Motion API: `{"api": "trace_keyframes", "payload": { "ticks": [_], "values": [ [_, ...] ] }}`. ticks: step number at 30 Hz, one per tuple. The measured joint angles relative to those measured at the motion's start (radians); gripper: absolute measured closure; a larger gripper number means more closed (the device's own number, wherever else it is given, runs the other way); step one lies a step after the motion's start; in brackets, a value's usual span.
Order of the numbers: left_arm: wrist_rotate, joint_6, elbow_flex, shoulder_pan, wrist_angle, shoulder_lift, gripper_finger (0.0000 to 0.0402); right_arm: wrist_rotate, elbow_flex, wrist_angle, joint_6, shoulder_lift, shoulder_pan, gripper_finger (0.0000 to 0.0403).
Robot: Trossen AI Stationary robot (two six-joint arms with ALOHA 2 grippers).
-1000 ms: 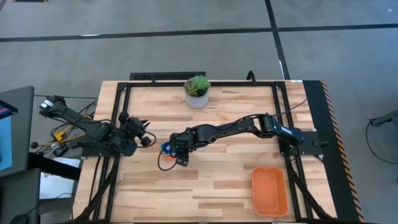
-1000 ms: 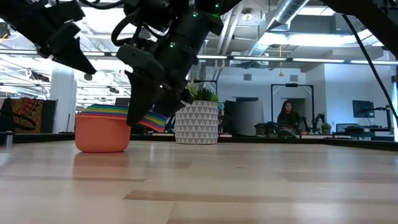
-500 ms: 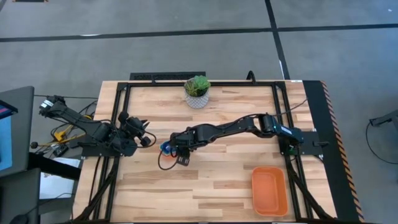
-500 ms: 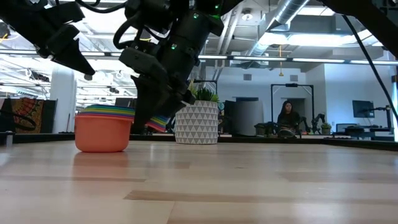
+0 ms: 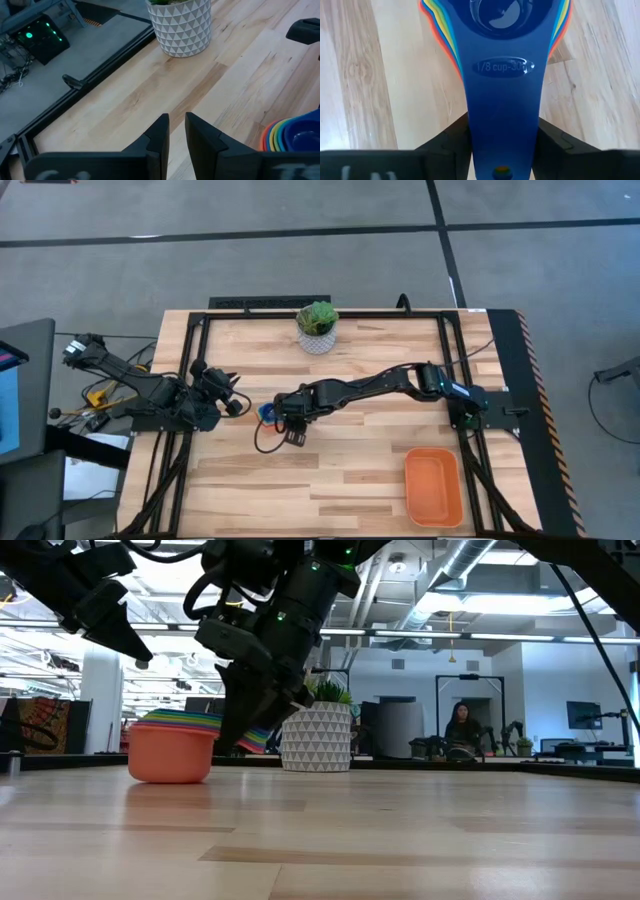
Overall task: Nest measuring cups in basket
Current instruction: Put the stacked measuring cups into the orange bin
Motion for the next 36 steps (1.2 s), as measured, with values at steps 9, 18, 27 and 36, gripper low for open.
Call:
{"api": "trace_keyframes", "payload": {
  "ticks": [9, 18, 27, 36],
  "values": [
    [0.003, -0.001, 0.000, 0.000, -0.002, 0.000, 0.0349, 0.000, 0.000, -0.027, -0.060, -0.001, 0.000, 0.0233],
    [0.003, -0.026, 0.000, 0.000, -0.031, 0.000, 0.0349, 0.001, 0.036, -0.089, -0.089, -0.002, 0.002, 0.0230],
    [0.007, -0.026, 0.000, 0.000, -0.031, 0.000, 0.0349, 0.001, 0.086, -0.149, -0.115, -0.002, 0.002, 0.0241],
    [0.008, -0.026, 0.000, 0.000, -0.030, 0.000, 0.0349, 0.002, 0.086, -0.169, -0.115, -0.002, 0.003, 0.0233]
  ]
}}
